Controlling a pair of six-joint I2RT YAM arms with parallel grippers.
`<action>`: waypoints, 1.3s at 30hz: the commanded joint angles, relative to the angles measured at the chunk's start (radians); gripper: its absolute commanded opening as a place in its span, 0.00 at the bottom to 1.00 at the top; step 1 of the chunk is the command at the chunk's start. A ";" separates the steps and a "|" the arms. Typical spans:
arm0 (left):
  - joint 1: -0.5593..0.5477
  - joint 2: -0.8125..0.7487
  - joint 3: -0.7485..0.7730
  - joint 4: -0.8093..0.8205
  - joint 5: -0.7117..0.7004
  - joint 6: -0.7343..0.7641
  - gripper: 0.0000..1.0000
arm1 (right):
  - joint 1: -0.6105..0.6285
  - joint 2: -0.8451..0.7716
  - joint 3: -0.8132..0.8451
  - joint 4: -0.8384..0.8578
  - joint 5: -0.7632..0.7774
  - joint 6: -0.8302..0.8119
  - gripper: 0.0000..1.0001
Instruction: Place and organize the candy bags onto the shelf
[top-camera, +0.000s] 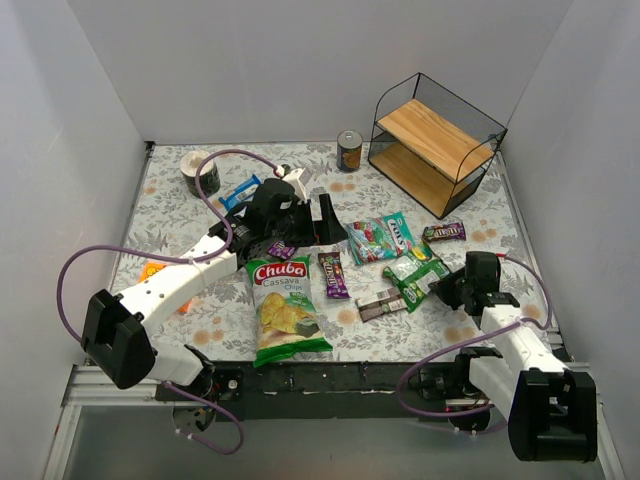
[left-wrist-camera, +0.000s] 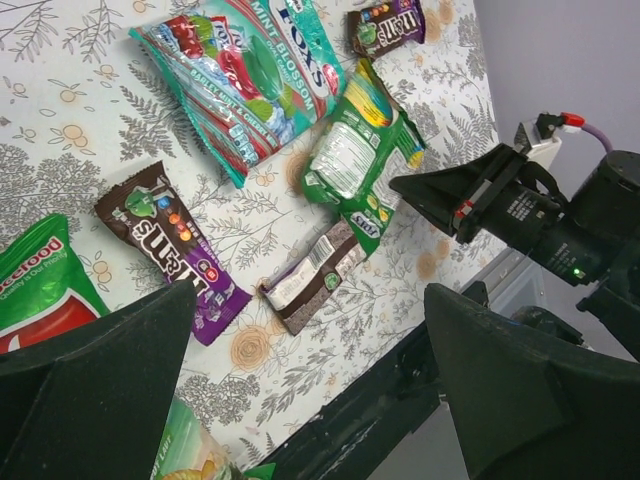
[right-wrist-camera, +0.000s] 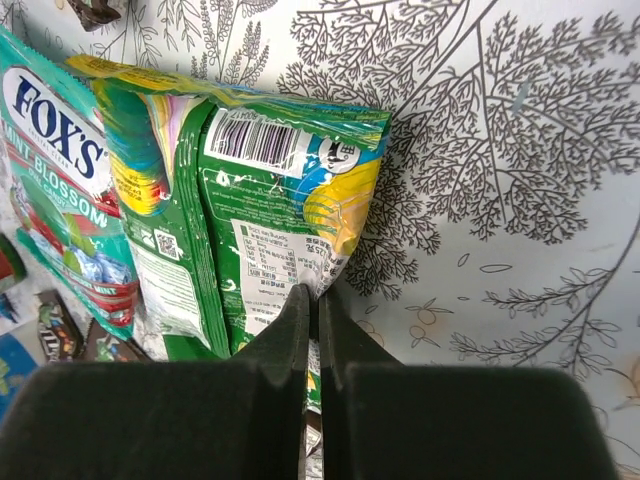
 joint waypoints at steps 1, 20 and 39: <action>0.014 -0.042 0.007 -0.010 -0.054 -0.014 0.98 | -0.006 -0.034 0.092 -0.176 0.061 -0.119 0.01; 0.018 -0.105 -0.069 -0.036 -0.069 -0.065 0.98 | -0.004 -0.173 0.529 -0.516 -0.042 -0.215 0.01; 0.020 -0.111 -0.056 -0.032 -0.075 -0.026 0.98 | -0.004 -0.080 0.747 -0.407 -0.251 -0.349 0.01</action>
